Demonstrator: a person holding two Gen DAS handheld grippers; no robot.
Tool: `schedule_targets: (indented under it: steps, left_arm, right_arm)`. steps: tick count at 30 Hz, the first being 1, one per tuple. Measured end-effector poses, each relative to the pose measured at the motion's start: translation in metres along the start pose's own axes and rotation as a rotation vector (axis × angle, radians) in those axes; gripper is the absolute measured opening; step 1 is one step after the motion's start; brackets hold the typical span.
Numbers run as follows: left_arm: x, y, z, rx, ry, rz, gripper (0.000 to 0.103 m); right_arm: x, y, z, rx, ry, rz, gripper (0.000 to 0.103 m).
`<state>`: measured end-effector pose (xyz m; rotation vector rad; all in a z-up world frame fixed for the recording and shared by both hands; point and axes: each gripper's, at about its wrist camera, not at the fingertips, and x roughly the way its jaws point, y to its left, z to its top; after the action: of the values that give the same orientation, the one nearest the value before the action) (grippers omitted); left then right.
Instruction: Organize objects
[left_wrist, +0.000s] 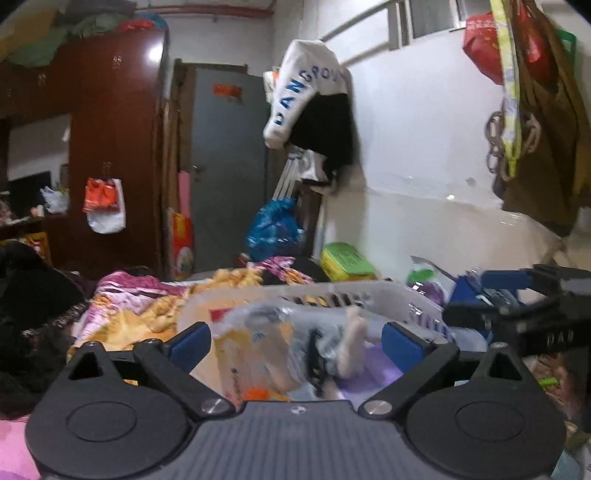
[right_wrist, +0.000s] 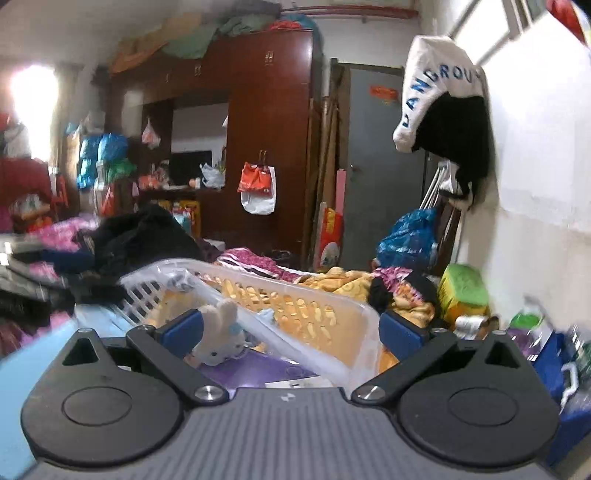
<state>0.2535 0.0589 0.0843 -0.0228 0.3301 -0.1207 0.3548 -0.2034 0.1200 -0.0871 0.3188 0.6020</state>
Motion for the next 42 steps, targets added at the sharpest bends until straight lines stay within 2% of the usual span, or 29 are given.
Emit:
schedule_targets:
  steps: [2, 4, 7, 10, 12, 15, 21, 26, 32, 42]
  left_arm:
    - [-0.007, -0.003, -0.001, 0.018, -0.005, 0.024, 0.1]
    - [-0.014, -0.005, 0.002, 0.018, -0.015, 0.053, 0.1]
    - [-0.036, -0.006, 0.004, -0.008, -0.045, 0.048, 0.1]
    - [-0.047, -0.012, 0.009, 0.013, -0.037, 0.059, 0.1]
    - [-0.052, -0.017, 0.011, 0.032, -0.011, 0.1, 0.1]
    - [-0.056, -0.021, 0.01, 0.055, 0.012, 0.125, 0.1]
    - [-0.065, -0.028, 0.002, 0.063, 0.043, 0.112, 0.1]
    - [-0.063, -0.028, -0.008, 0.031, 0.066, 0.111, 0.1]
    - [-0.049, -0.029, -0.02, 0.016, 0.114, 0.108, 0.1]
    - [-0.047, -0.03, -0.026, 0.011, 0.118, 0.123, 0.1]
  right_arm:
    - [-0.003, -0.001, 0.006, 0.056, 0.03, -0.018, 0.103]
    - [-0.008, 0.003, 0.009, 0.082, 0.045, -0.094, 0.103]
    - [-0.022, 0.011, 0.013, 0.069, 0.009, -0.122, 0.103]
    - [-0.032, 0.019, 0.019, 0.039, 0.043, -0.138, 0.103]
    - [-0.037, 0.024, 0.022, 0.006, 0.051, -0.171, 0.103]
    - [-0.037, 0.03, 0.02, -0.037, 0.069, -0.17, 0.103]
    - [-0.034, 0.024, 0.003, 0.066, 0.108, -0.097, 0.103]
    - [-0.025, 0.029, -0.01, 0.028, 0.124, -0.137, 0.103]
    - [-0.021, 0.024, -0.021, 0.073, 0.163, -0.134, 0.103]
    - [-0.019, 0.018, -0.028, 0.102, 0.177, -0.156, 0.103]
